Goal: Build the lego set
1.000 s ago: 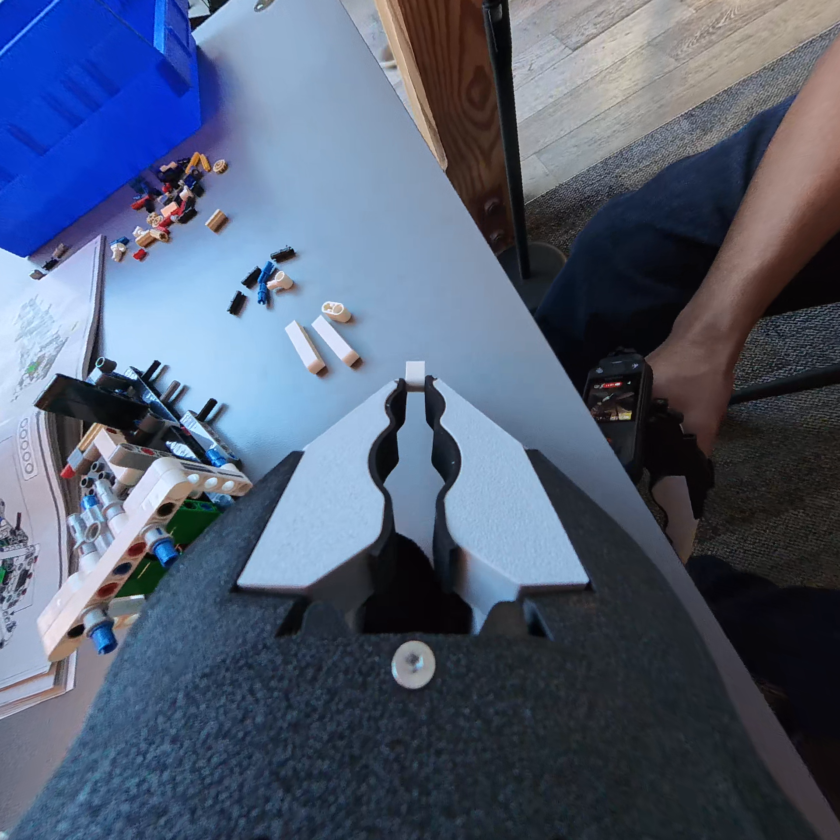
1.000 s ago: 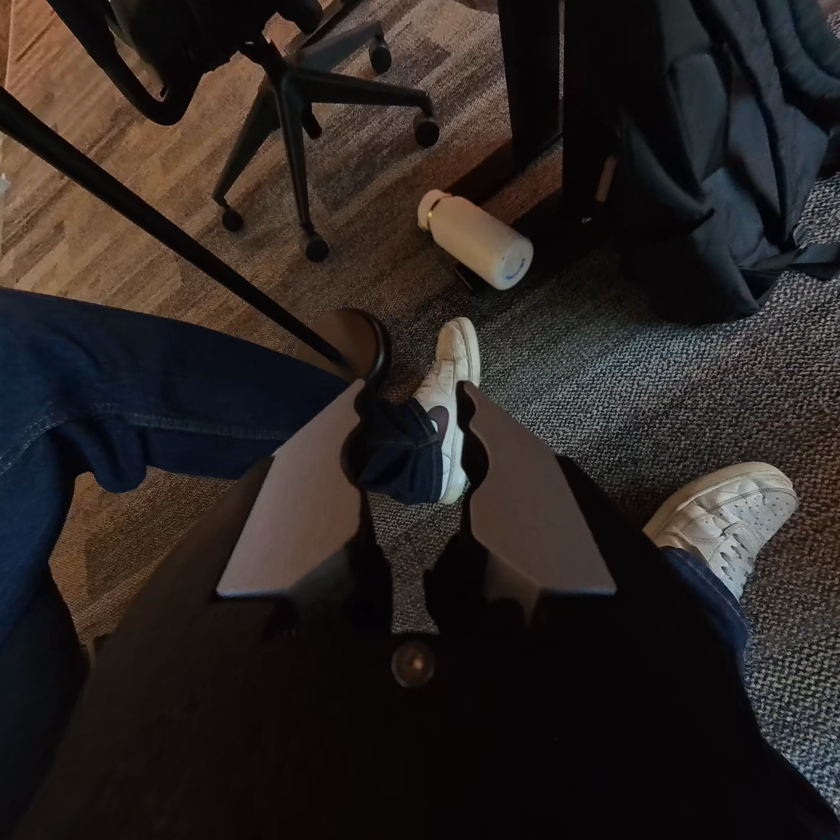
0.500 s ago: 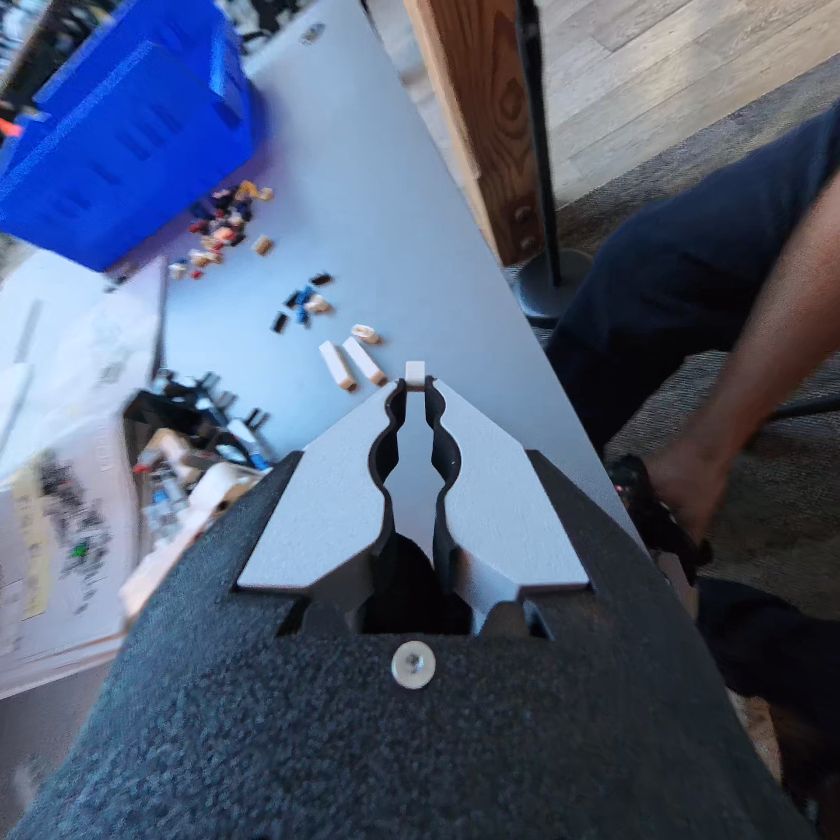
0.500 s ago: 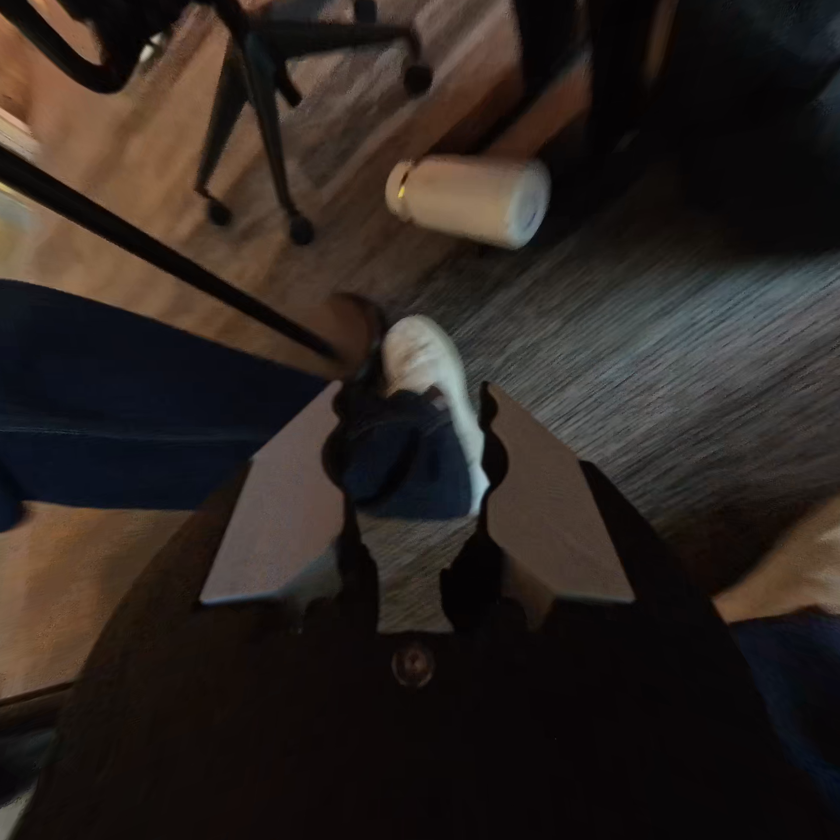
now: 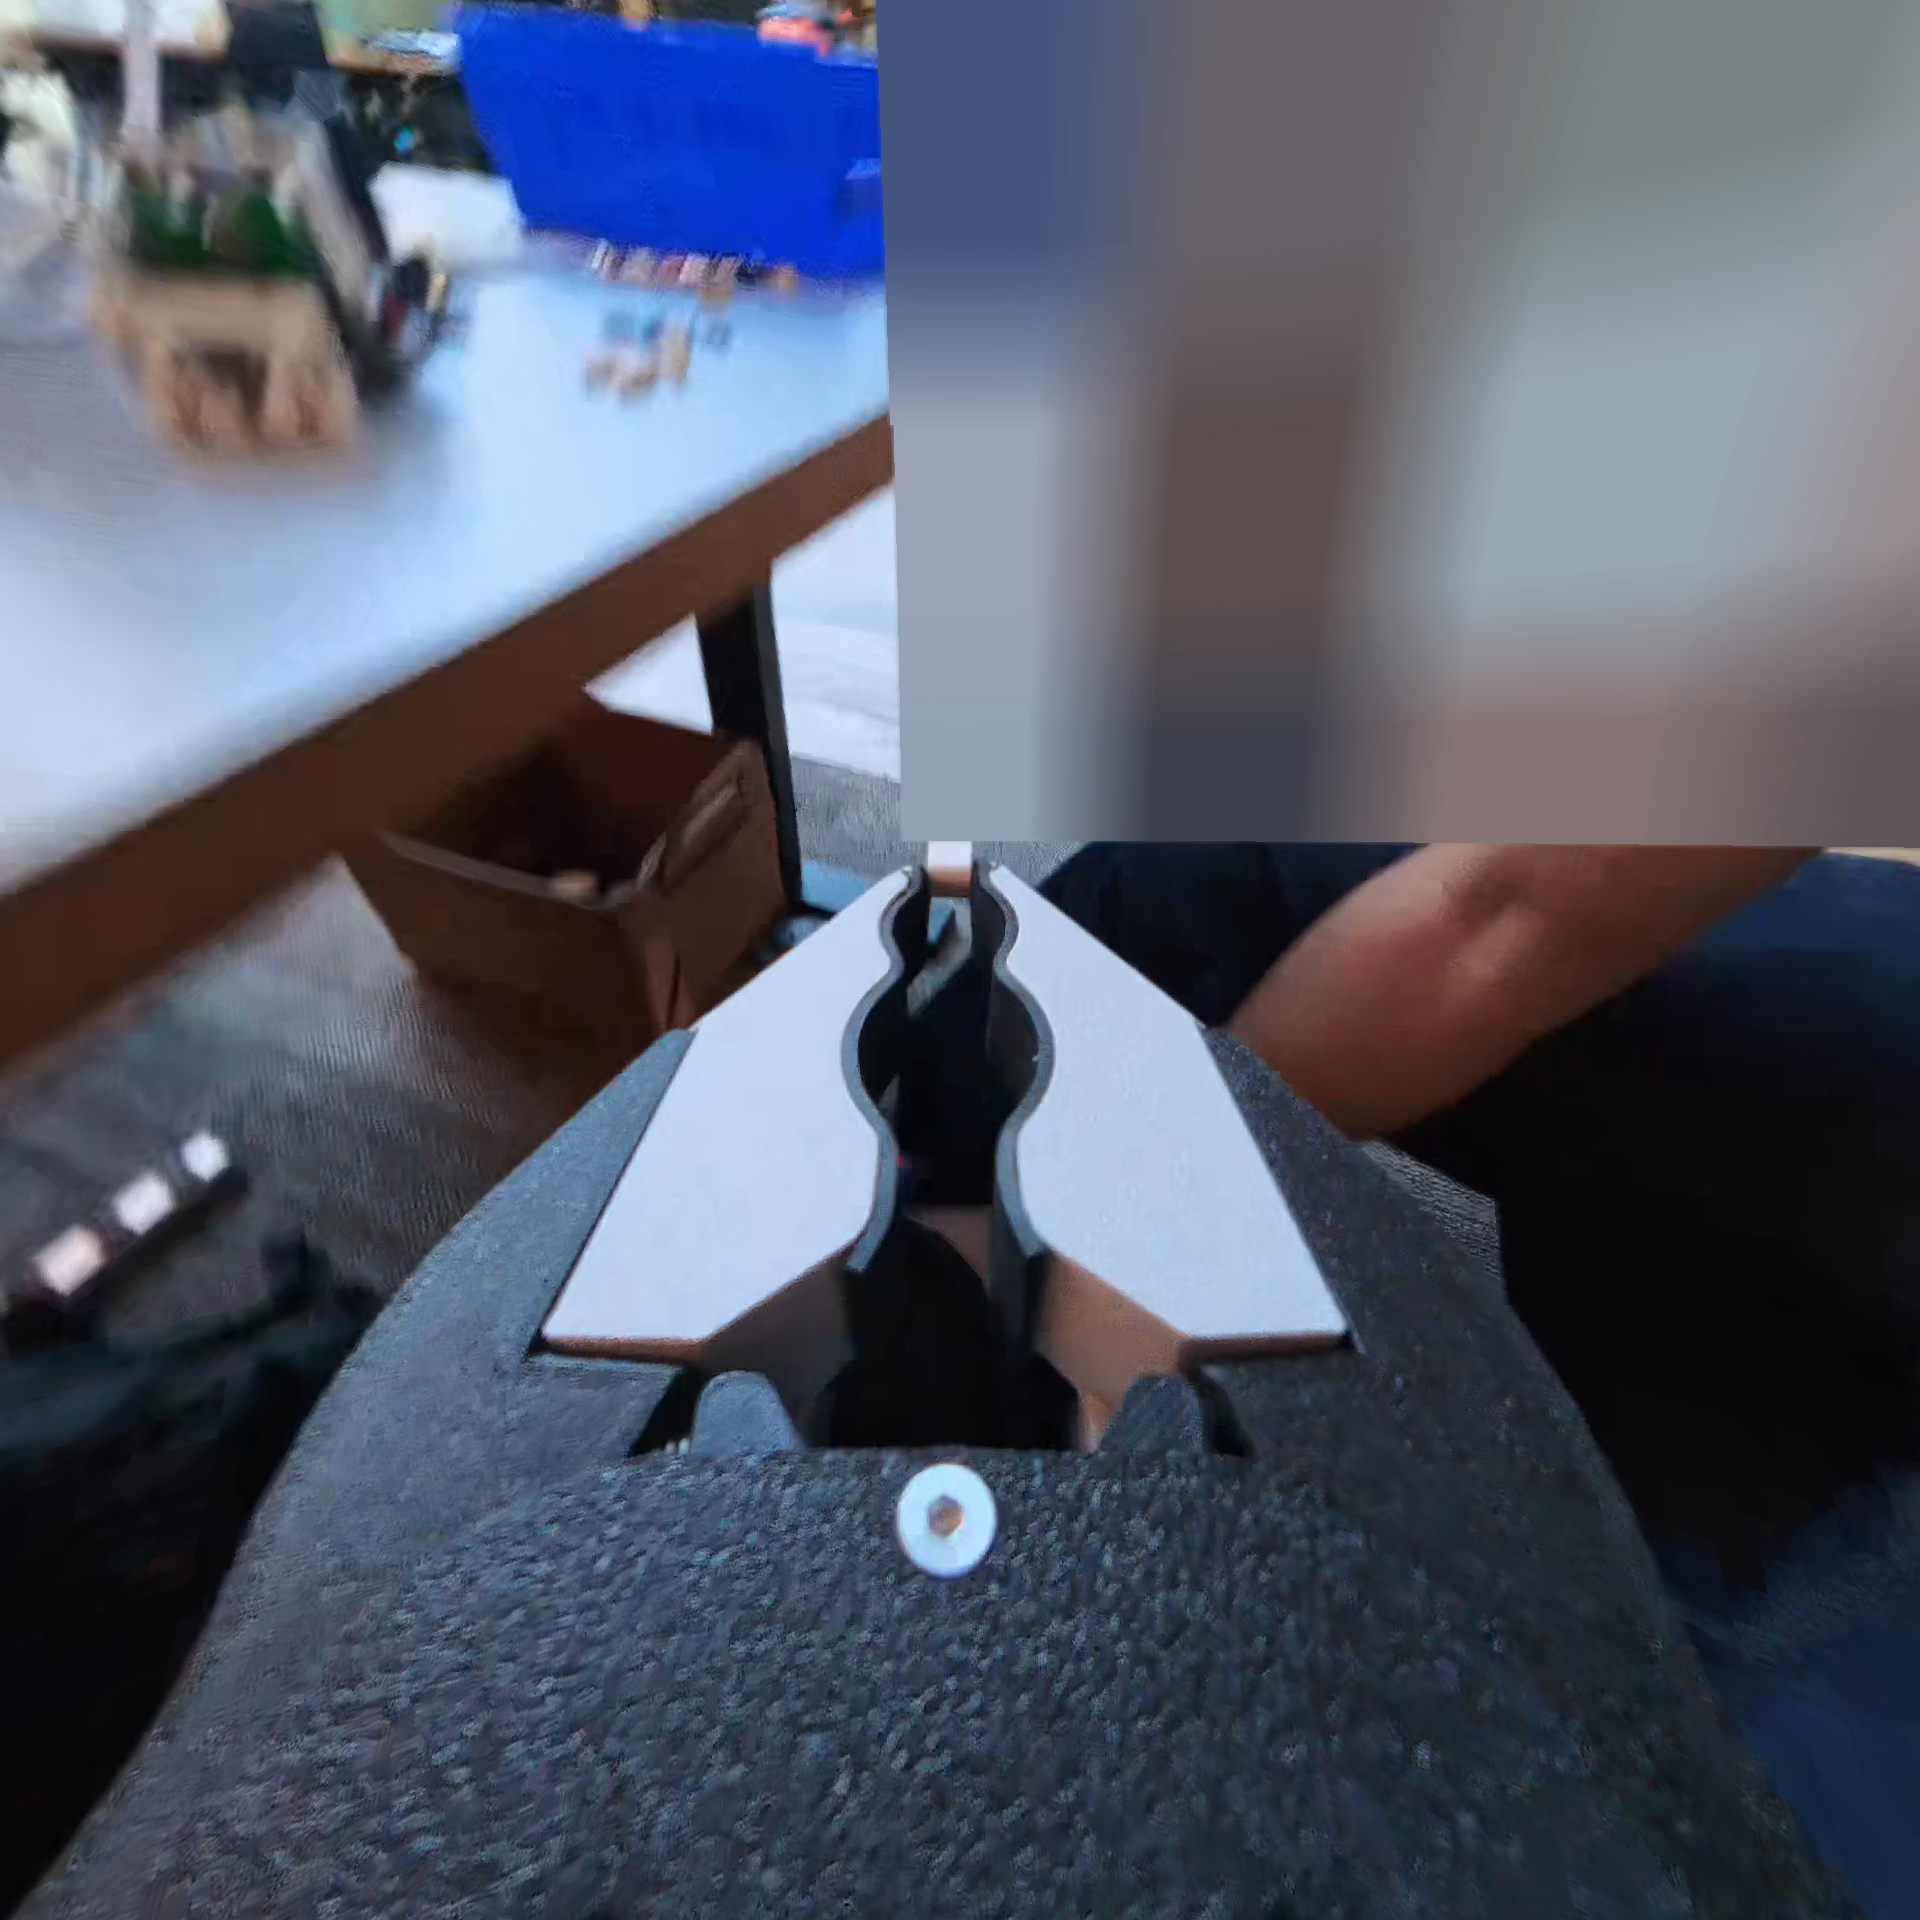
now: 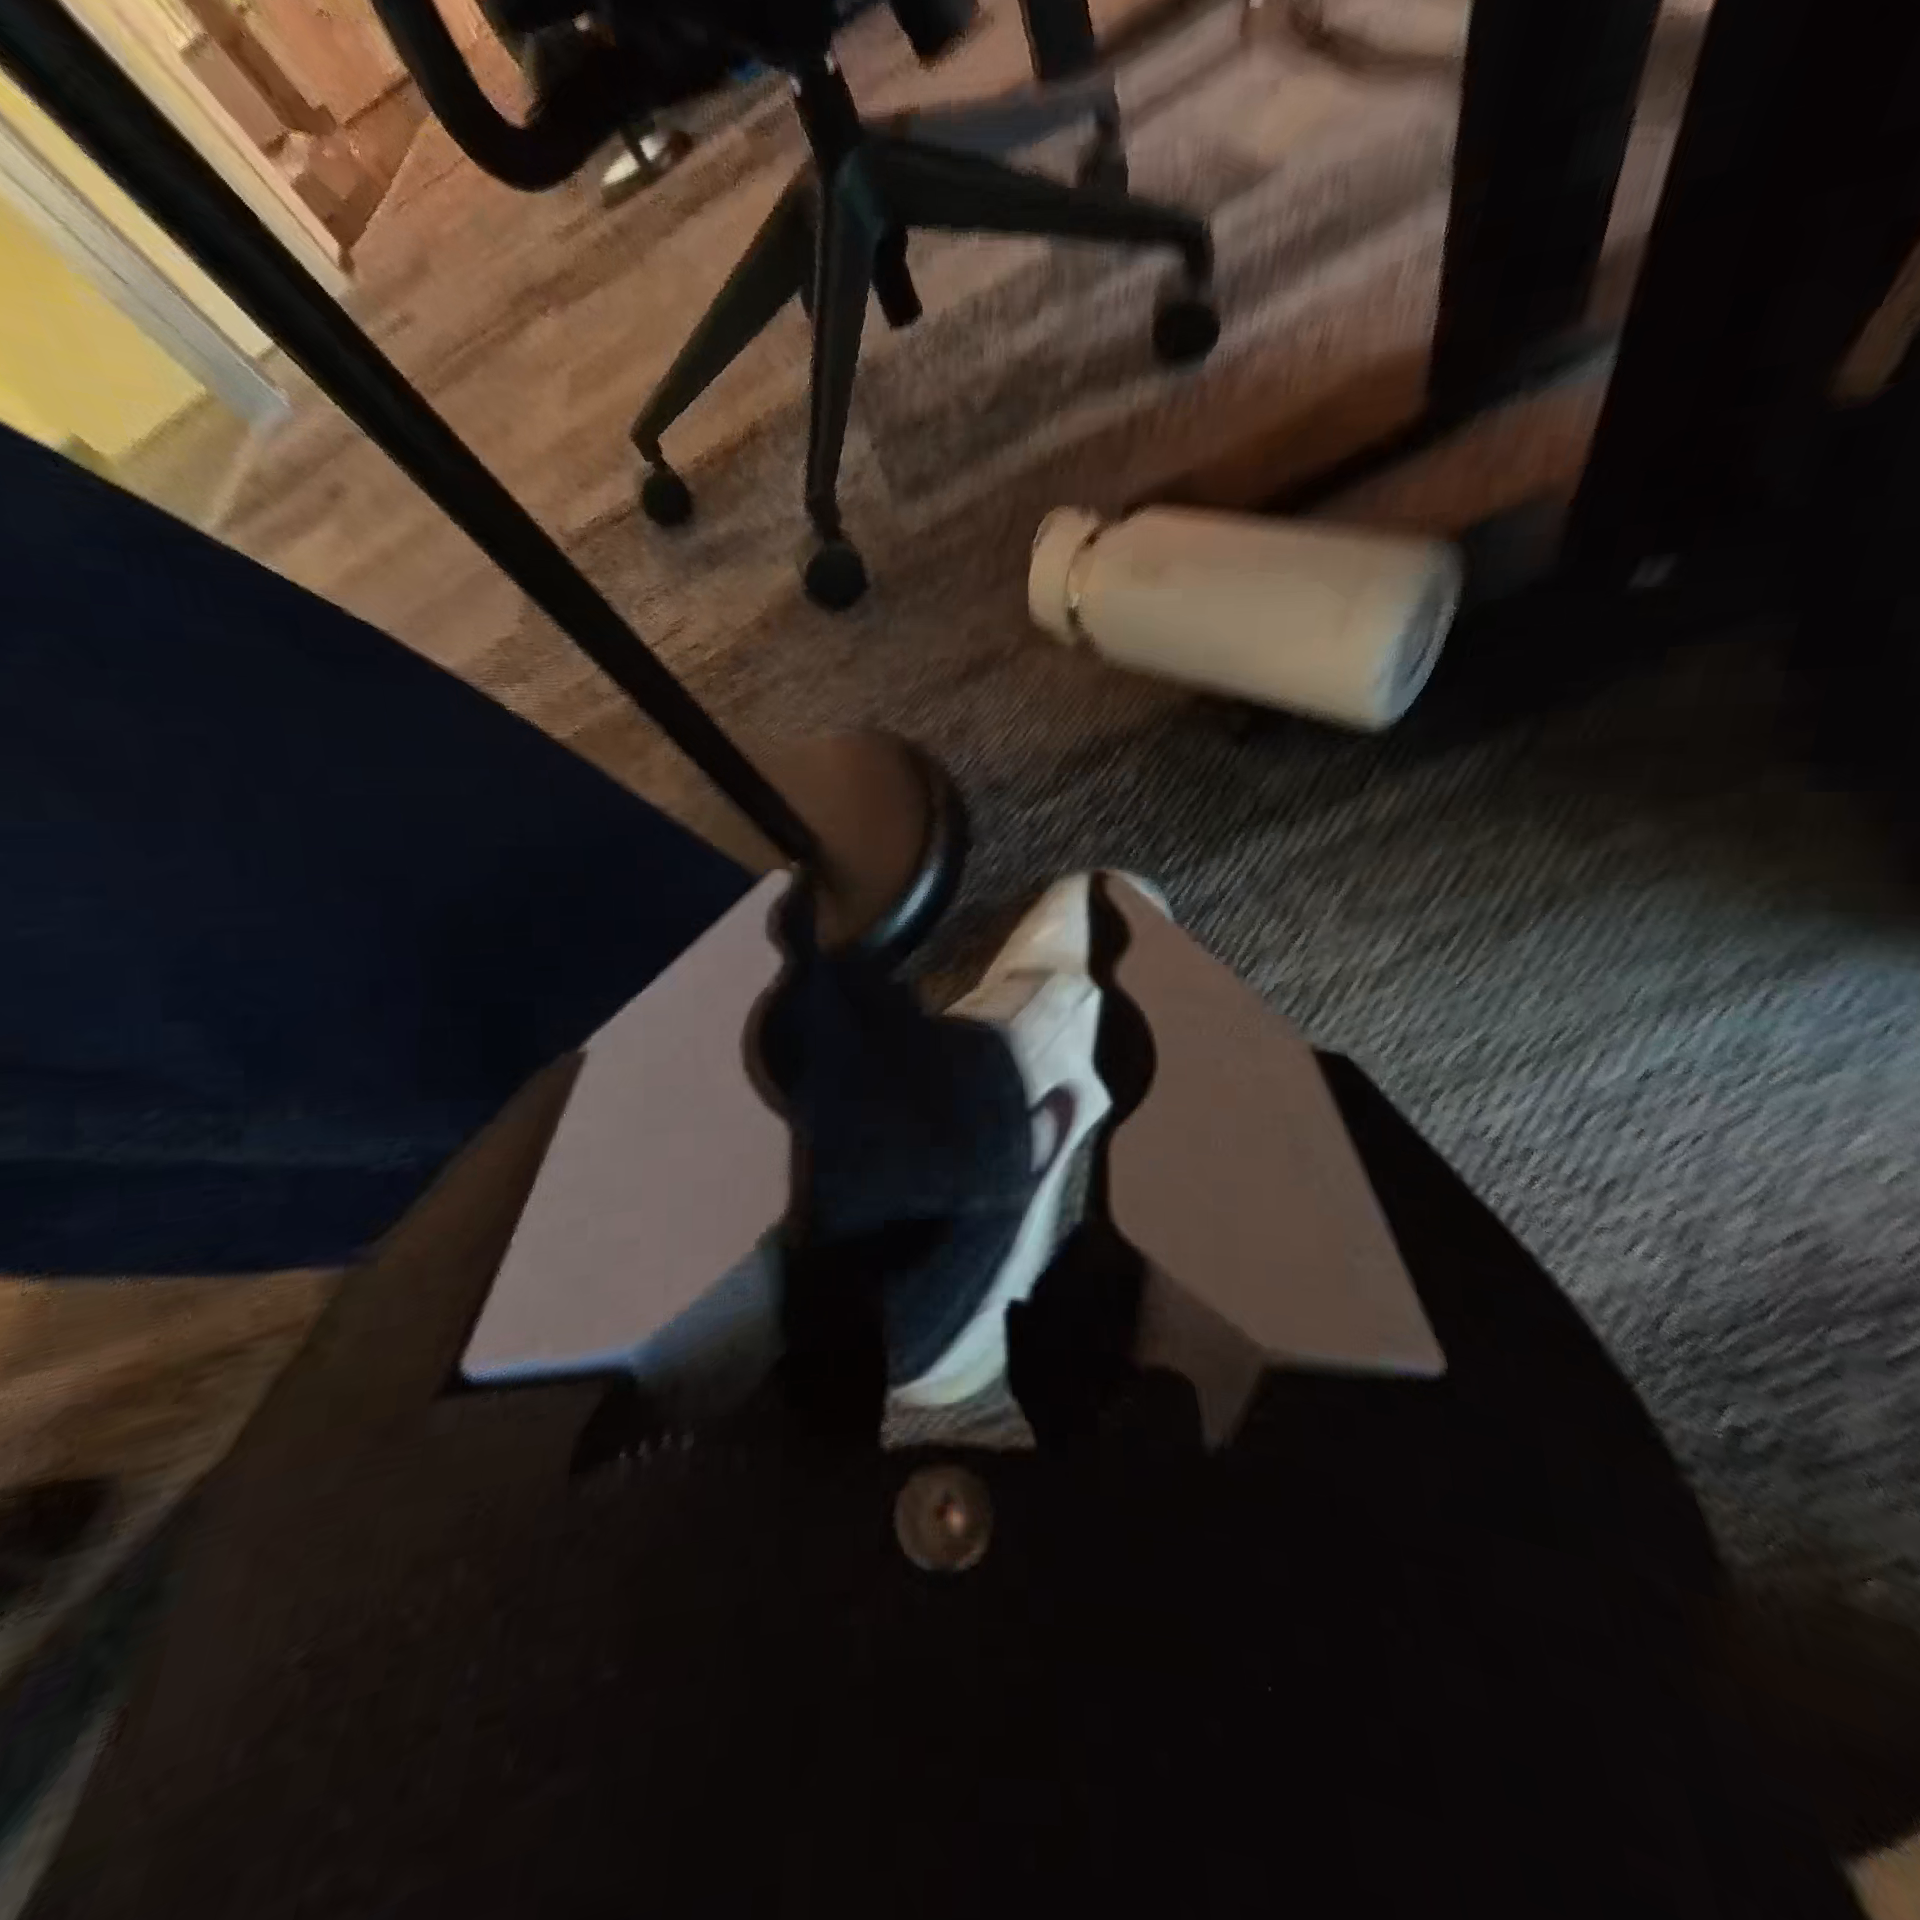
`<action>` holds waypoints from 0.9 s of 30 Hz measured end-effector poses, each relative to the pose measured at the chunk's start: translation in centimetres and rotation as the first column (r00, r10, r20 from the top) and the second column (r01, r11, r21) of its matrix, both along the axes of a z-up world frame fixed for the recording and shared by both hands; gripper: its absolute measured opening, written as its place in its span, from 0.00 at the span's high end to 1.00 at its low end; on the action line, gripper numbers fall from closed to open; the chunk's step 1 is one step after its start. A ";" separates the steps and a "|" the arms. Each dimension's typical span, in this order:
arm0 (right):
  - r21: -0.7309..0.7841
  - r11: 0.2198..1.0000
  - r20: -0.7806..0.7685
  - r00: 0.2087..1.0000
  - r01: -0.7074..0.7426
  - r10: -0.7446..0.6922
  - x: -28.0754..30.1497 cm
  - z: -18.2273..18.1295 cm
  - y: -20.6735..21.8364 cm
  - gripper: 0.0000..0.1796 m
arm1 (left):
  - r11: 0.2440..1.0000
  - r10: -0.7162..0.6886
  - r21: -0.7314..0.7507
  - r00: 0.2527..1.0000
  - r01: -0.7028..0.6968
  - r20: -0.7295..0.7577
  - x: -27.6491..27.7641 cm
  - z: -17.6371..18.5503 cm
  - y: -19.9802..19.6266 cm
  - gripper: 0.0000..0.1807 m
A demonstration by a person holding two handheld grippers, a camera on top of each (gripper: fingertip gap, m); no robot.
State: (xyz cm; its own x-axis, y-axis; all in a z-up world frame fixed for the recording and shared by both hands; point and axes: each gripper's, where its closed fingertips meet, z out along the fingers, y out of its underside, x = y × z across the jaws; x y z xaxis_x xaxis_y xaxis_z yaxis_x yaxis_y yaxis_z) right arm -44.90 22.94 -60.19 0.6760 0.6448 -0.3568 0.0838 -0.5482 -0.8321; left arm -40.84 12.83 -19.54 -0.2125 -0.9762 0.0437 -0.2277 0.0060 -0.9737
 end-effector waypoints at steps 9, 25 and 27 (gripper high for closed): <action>0.097 0.988 0.316 0.945 -0.117 0.081 4.0 -9.5 3.9 0.66 | 0.809 0.452 -0.317 0.868 -0.495 -0.203 -14.5 -26.7 10.7 0.98; -0.014 0.996 0.185 0.979 -0.090 0.091 4.1 -22.9 15.1 0.49 | 0.534 0.744 -0.385 0.635 -0.753 -0.209 -17.6 -47.4 18.6 0.97; 0.030 1.000 0.198 0.980 0.008 -0.014 5.4 -25.3 15.7 0.49 | 0.529 0.750 -0.387 0.629 -0.755 -0.204 -17.6 -48.2 18.4 0.97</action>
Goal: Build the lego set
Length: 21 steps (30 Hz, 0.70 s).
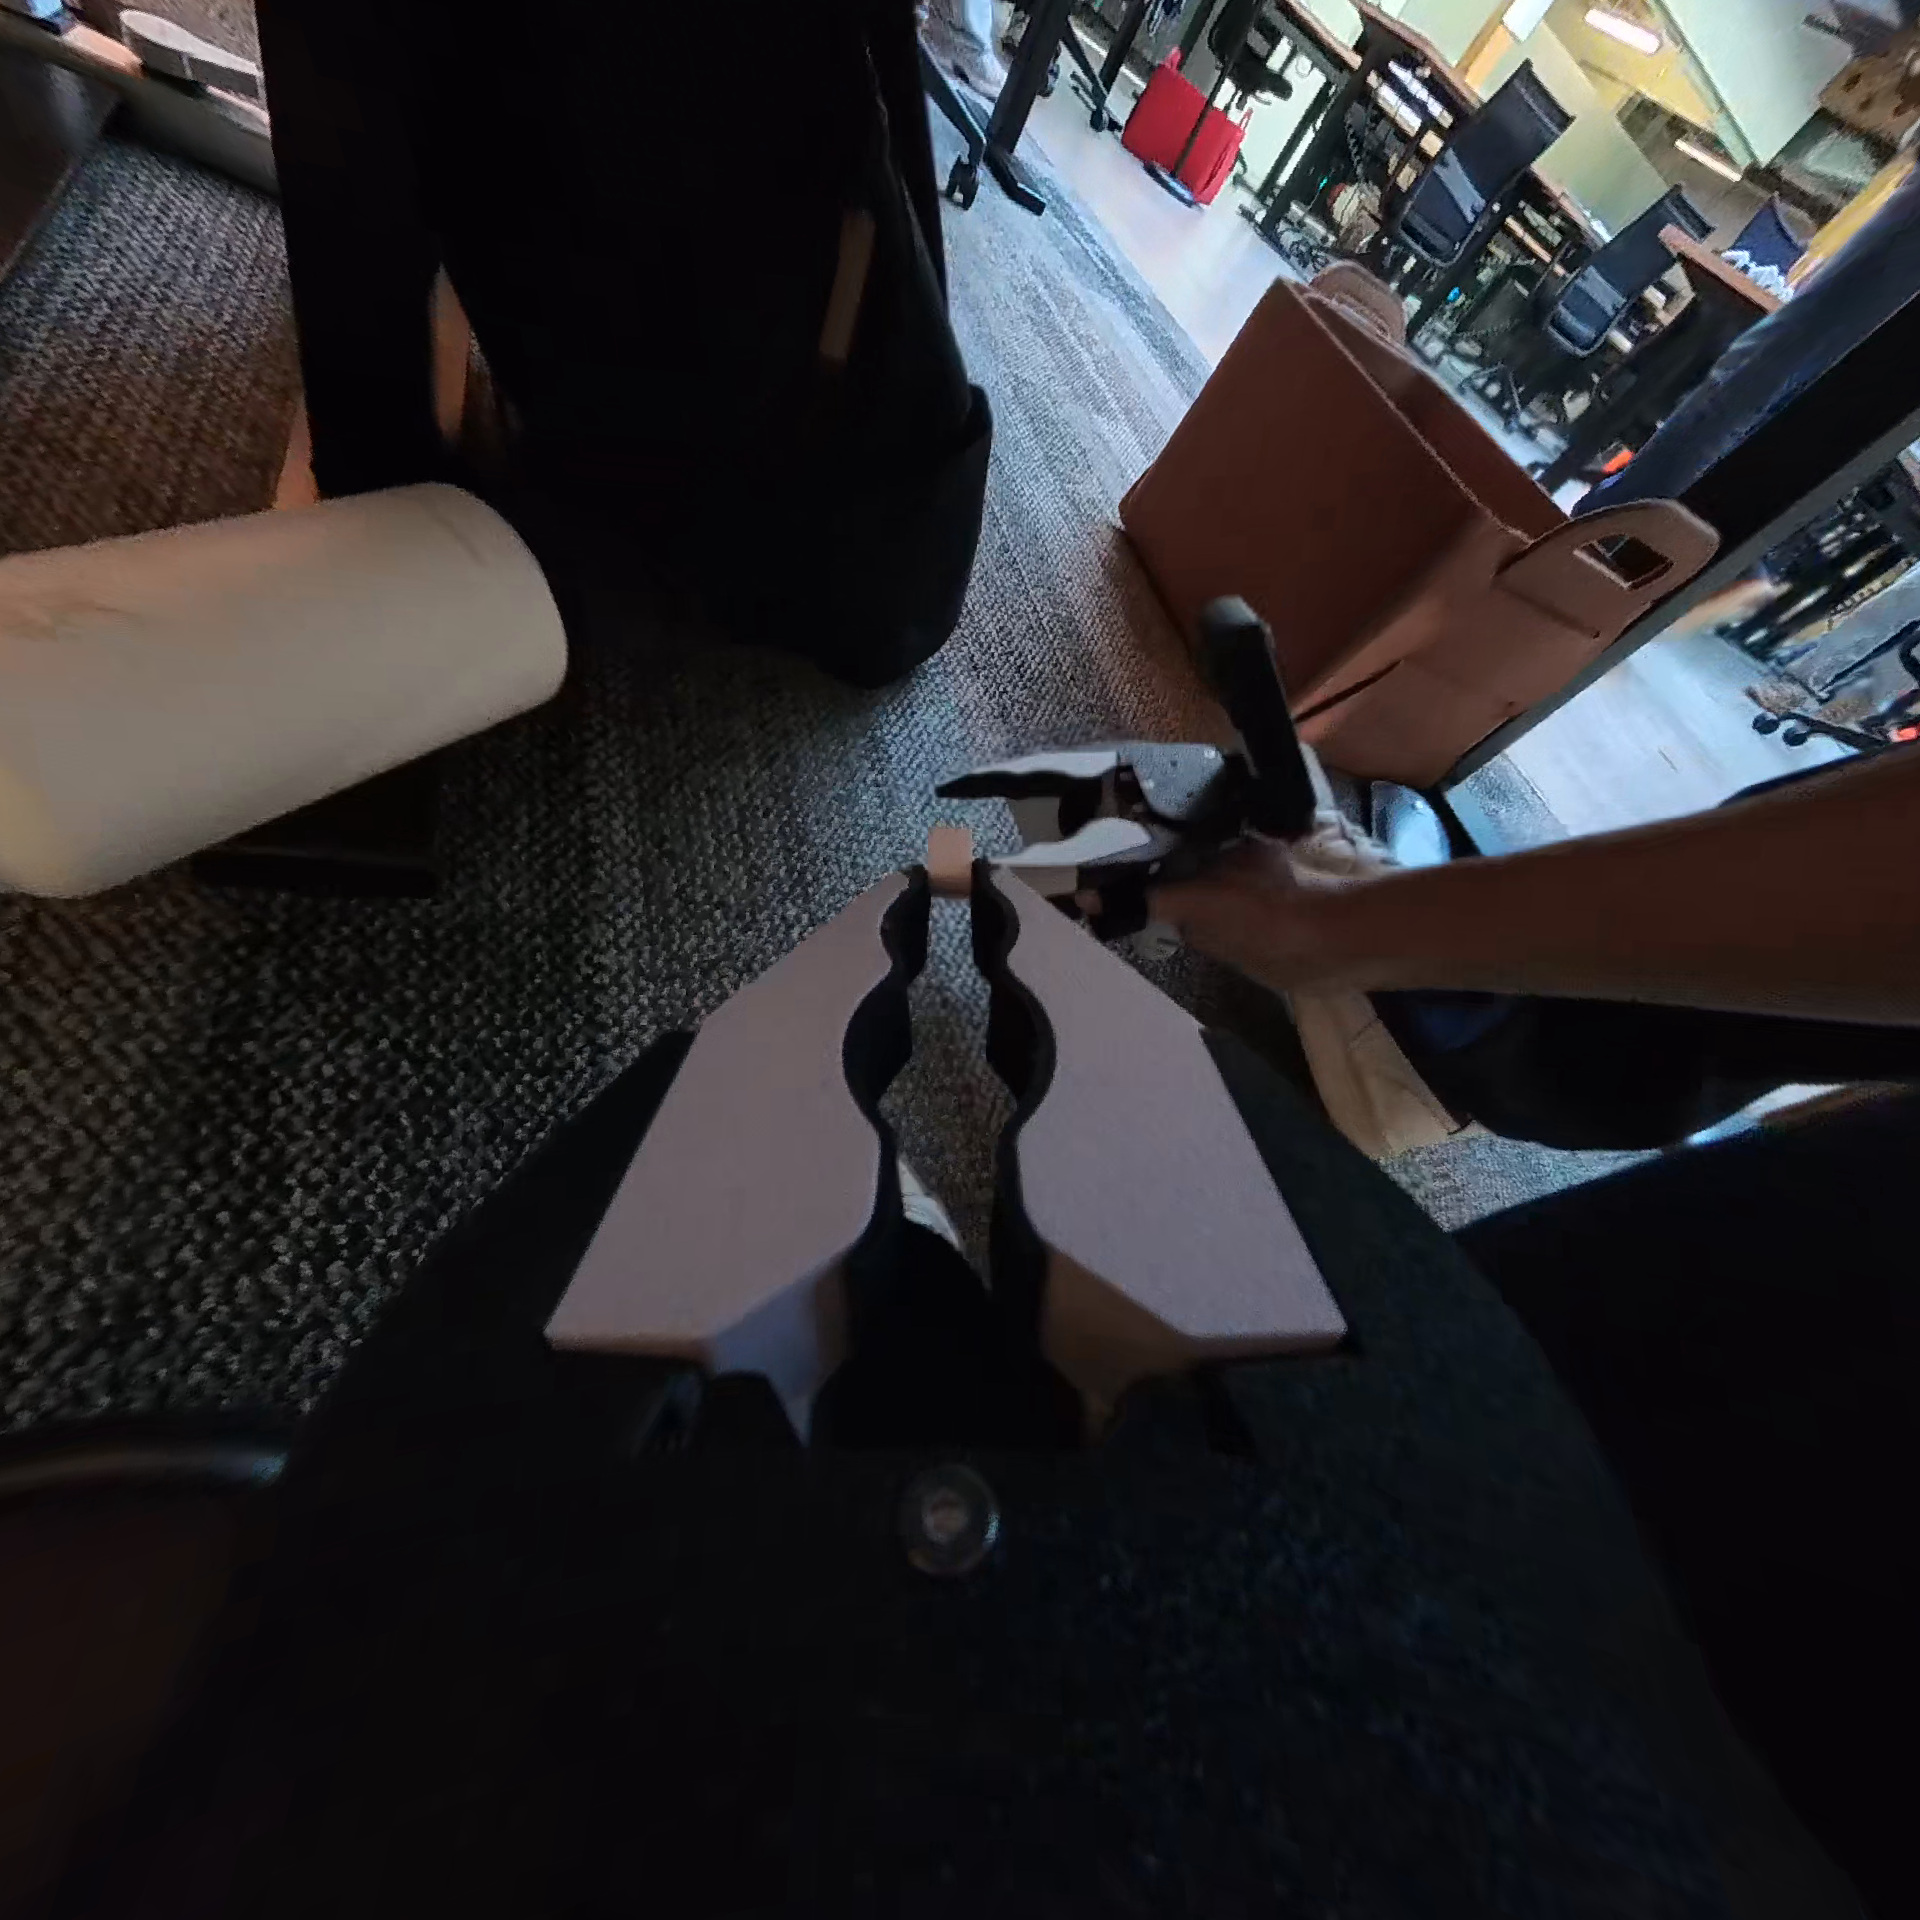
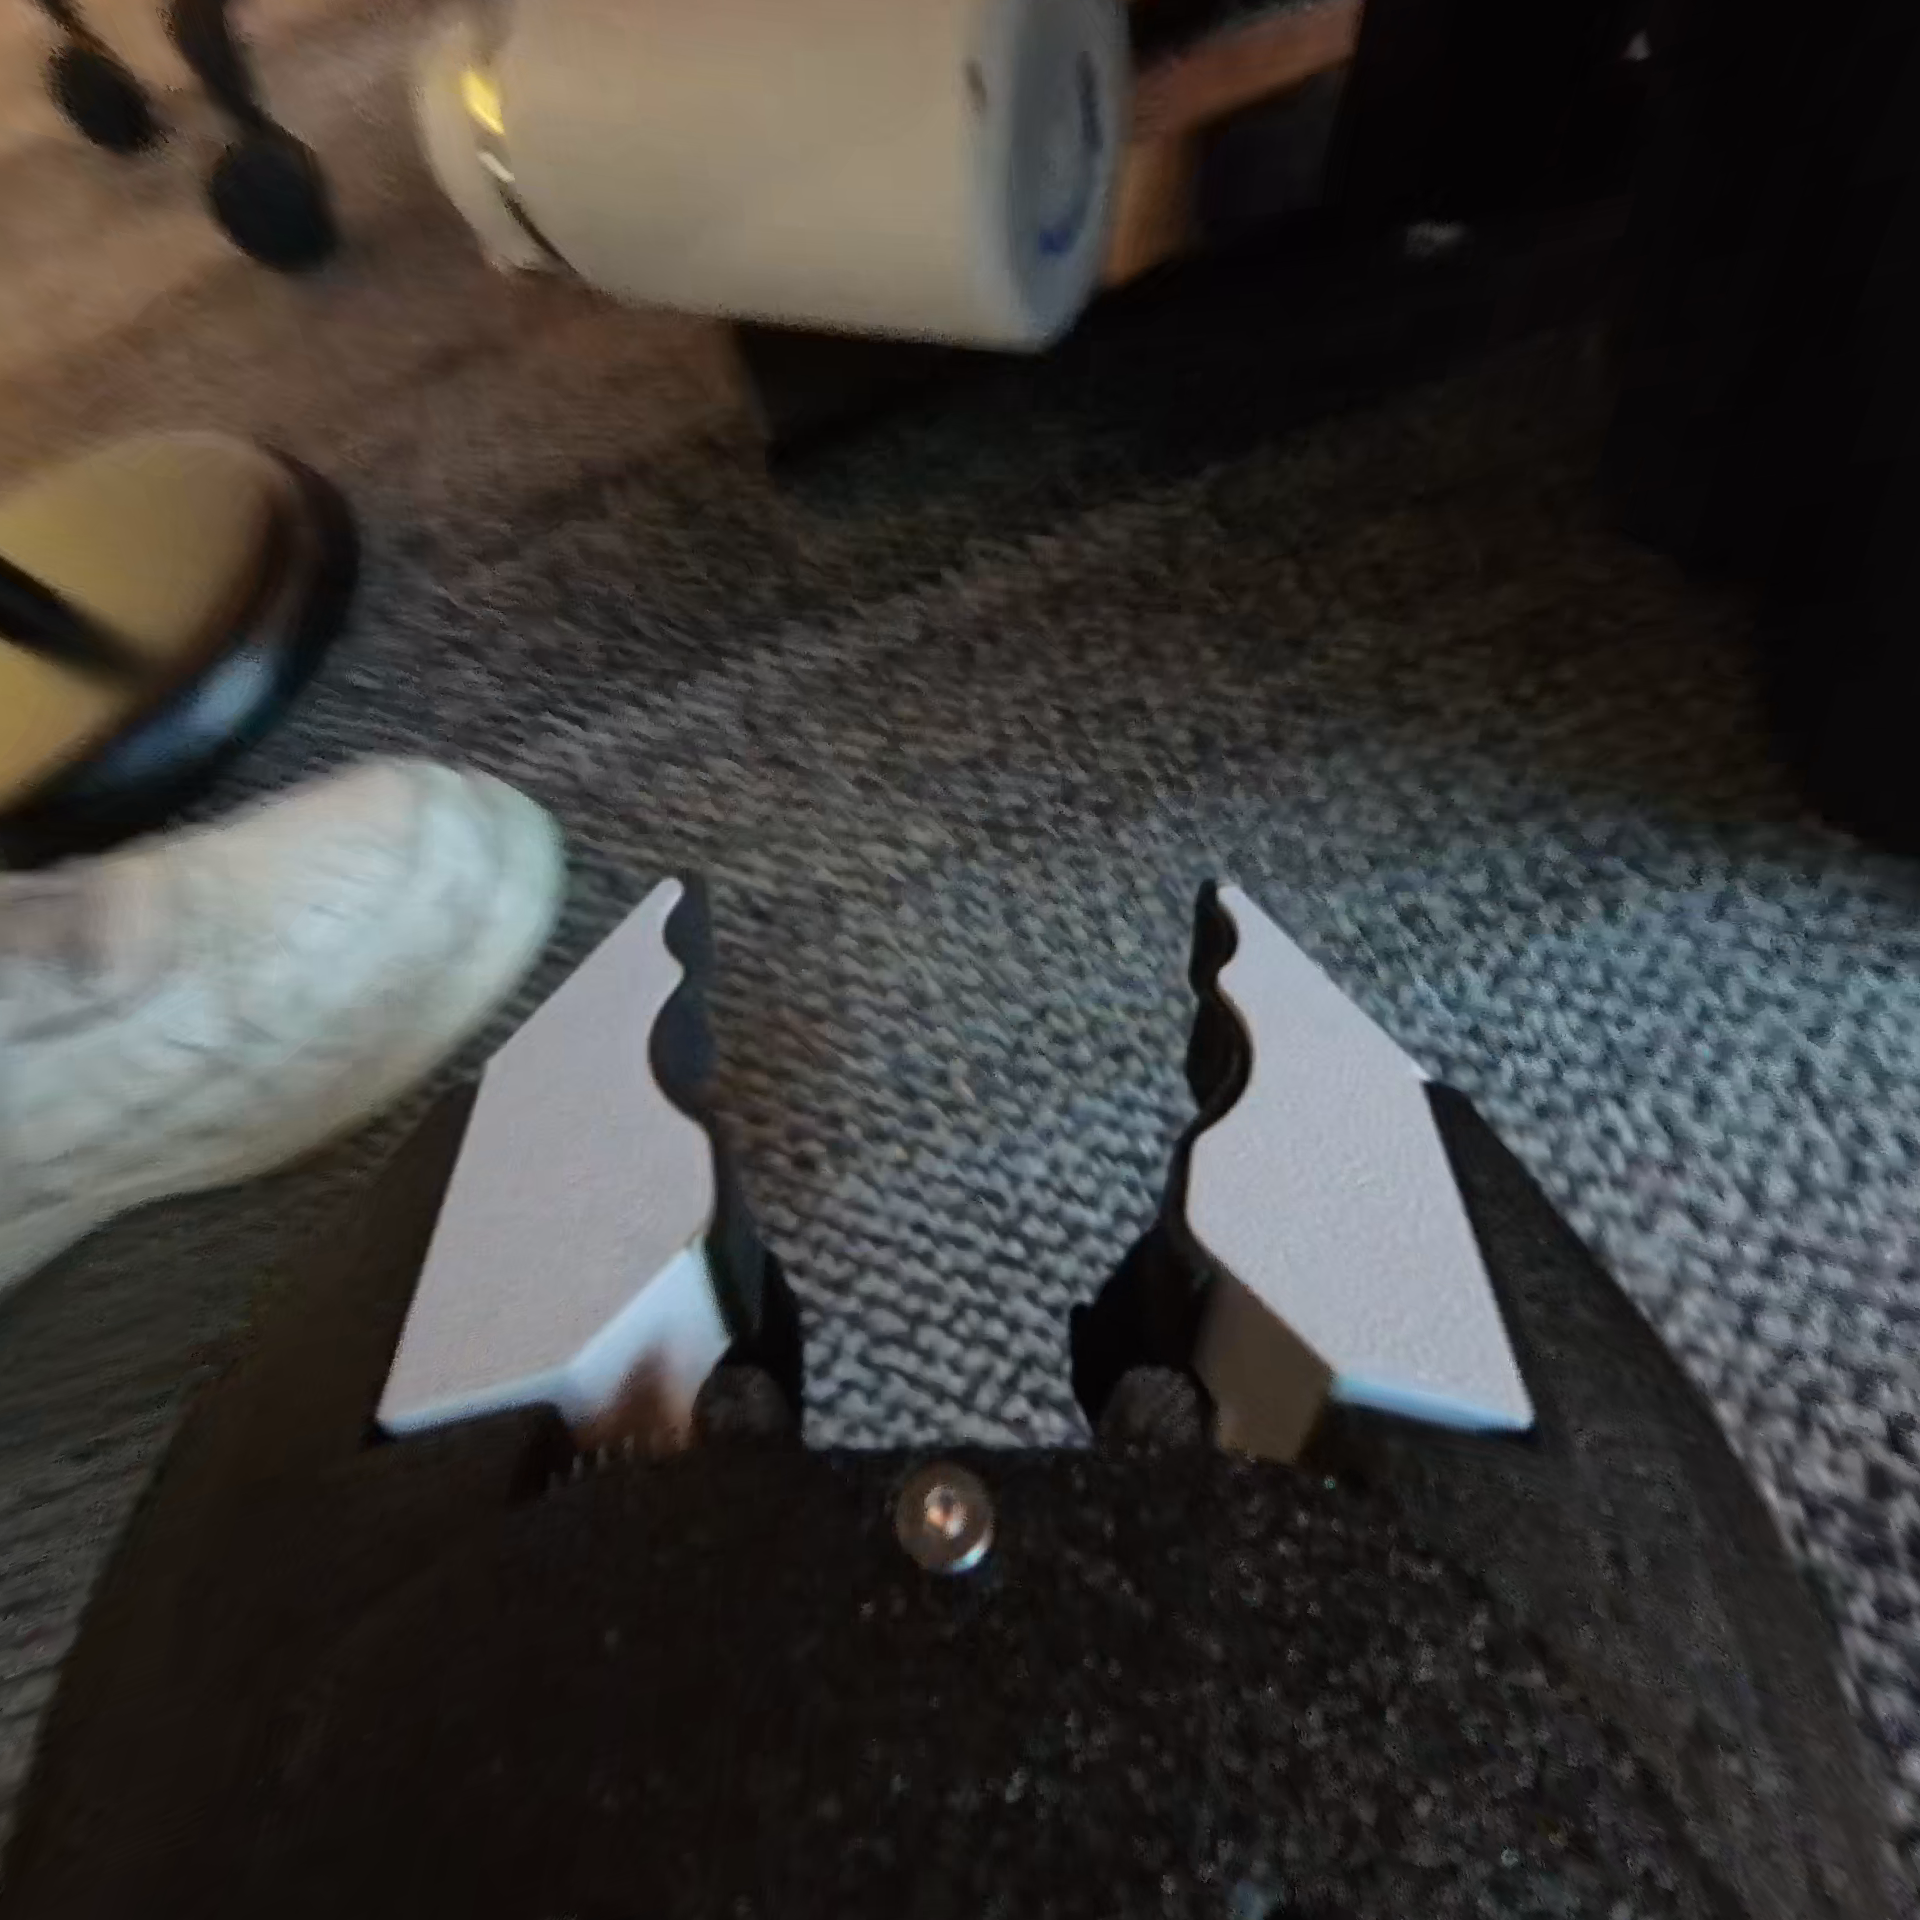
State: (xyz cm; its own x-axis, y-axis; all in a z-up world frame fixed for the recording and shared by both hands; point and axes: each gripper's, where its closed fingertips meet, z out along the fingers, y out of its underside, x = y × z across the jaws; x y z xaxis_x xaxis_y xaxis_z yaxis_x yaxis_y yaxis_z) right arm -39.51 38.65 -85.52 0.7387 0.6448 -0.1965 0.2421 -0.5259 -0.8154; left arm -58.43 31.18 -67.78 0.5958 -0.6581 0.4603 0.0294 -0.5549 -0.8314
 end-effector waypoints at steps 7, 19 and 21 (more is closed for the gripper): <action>0.077 0.988 0.301 0.941 0.137 -0.154 2.7 -6.3 -1.7 0.41 | 0.999 -0.035 0.007 0.999 0.035 0.020 1.0 -1.3 -0.6 0.98; -0.018 1.000 0.300 0.954 0.001 0.004 0.5 -7.5 -4.2 0.16 | 0.999 -0.050 0.017 0.997 0.049 0.061 2.2 -1.3 -0.2 0.98; -0.027 1.000 0.288 0.958 -0.001 0.009 0.4 -7.6 -4.2 0.17 | 0.999 -0.037 -0.003 0.996 0.038 0.085 2.2 -1.5 0.0 0.98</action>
